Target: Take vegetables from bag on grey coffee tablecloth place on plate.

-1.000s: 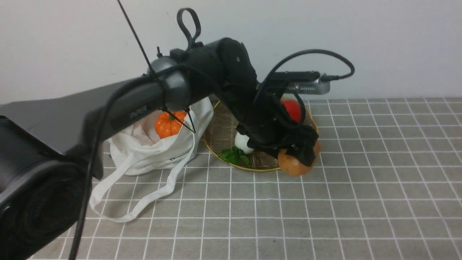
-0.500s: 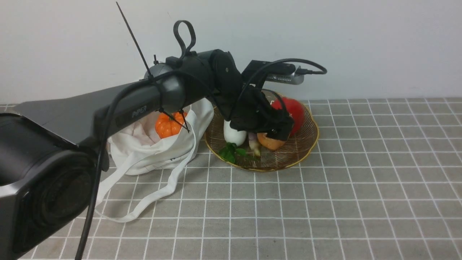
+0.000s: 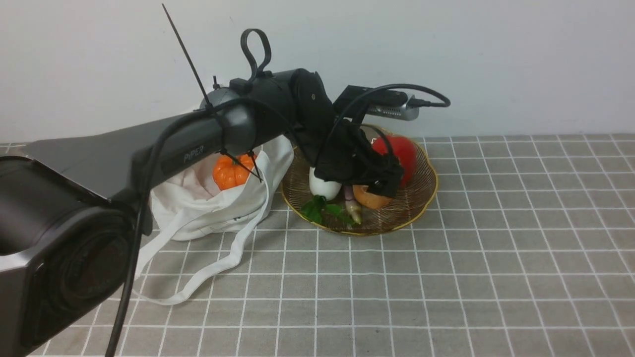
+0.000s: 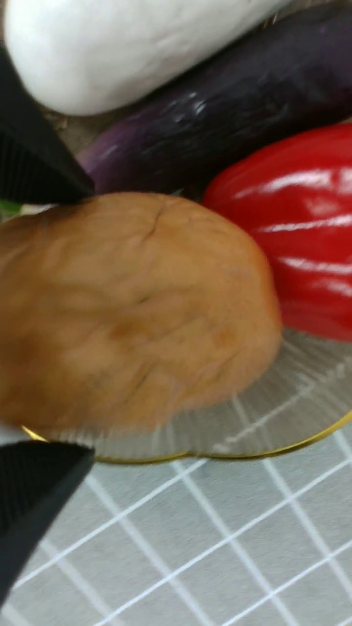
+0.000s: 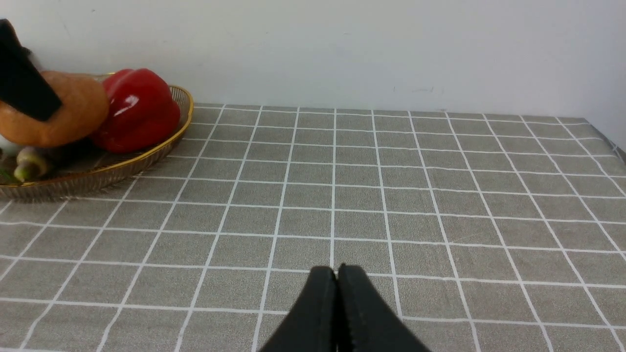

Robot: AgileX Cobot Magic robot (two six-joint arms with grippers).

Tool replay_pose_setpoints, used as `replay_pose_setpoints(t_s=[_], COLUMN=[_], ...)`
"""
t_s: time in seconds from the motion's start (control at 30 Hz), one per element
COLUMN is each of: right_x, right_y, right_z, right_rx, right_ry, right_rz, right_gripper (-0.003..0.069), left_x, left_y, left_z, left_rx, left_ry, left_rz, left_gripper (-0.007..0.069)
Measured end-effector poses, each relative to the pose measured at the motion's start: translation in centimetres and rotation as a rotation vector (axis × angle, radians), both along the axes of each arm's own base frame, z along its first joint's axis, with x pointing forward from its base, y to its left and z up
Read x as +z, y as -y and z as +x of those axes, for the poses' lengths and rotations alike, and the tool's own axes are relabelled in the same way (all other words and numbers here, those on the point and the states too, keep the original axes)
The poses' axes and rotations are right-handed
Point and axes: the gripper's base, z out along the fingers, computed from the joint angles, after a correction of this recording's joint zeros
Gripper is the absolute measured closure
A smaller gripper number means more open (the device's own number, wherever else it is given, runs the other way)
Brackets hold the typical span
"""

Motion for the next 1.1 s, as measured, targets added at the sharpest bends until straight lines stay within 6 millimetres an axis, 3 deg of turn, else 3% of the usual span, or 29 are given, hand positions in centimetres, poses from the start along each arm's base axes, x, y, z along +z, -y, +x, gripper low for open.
replay_pose_setpoints(t_s=[0.1,0.13,0.3,0.33,0.43,0.5,0.6,0.63,0.7,0.73,0.8,0.93,1.07,1.1], right_x=[0.0,0.0,0.0,0.0,0.0,0.0,0.0,0.0,0.0,0.0,0.0,0.0,0.0,0.0], right_y=[0.0,0.0,0.0,0.0,0.0,0.0,0.0,0.0,0.0,0.0,0.0,0.0,0.0,0.0], right_z=[0.0,0.0,0.0,0.0,0.0,0.0,0.0,0.0,0.0,0.0,0.0,0.0,0.0,0.0], right_rx=[0.000,0.000,0.000,0.000,0.000,0.000,0.000,0.000,0.000,0.000,0.000,0.000,0.000,0.000], right_ry=[0.000,0.000,0.000,0.000,0.000,0.000,0.000,0.000,0.000,0.000,0.000,0.000,0.000,0.000], right_rz=[0.000,0.000,0.000,0.000,0.000,0.000,0.000,0.000,0.000,0.000,0.000,0.000,0.000,0.000], right_gripper=[0.0673,0.0673,0.0673,0.0673,0.0673,0.0673,0.0673,0.0673,0.0673,0.0673,0.0673,0.0673,0.0673,0.0673], left_x=[1.3,2.8,6.8,6.8,11.5,14.5,19.8,21.1,24.0,24.0,26.6,28.2,27.7,27.0], left_y=[0.0,0.0,-0.4,-0.5,-1.9,-3.0,-5.6,-6.3,-8.0,-8.1,-10.0,-12.3,-14.7,-15.9], left_z=[0.0,0.0,-0.2,-0.2,-1.0,-1.9,-4.3,-4.9,-6.8,-6.7,-9.1,-13.0,-17.2,-19.5], left_rx=[-0.021,-0.030,-0.041,-0.044,-0.036,-0.039,-0.021,-0.010,0.024,0.026,0.061,0.091,0.093,0.099], left_ry=[0.027,0.060,0.117,0.113,0.155,0.194,0.276,0.306,0.386,0.387,0.450,0.461,0.426,0.401], left_rz=[-0.004,-0.009,0.002,0.008,0.056,0.101,0.194,0.210,0.249,0.255,0.275,0.272,0.284,0.288], left_gripper=[-0.0044,-0.0057,-0.0055,-0.0052,0.0069,0.0194,0.0461,0.0517,0.0597,0.0601,0.0626,0.0629,0.0629,0.0629])
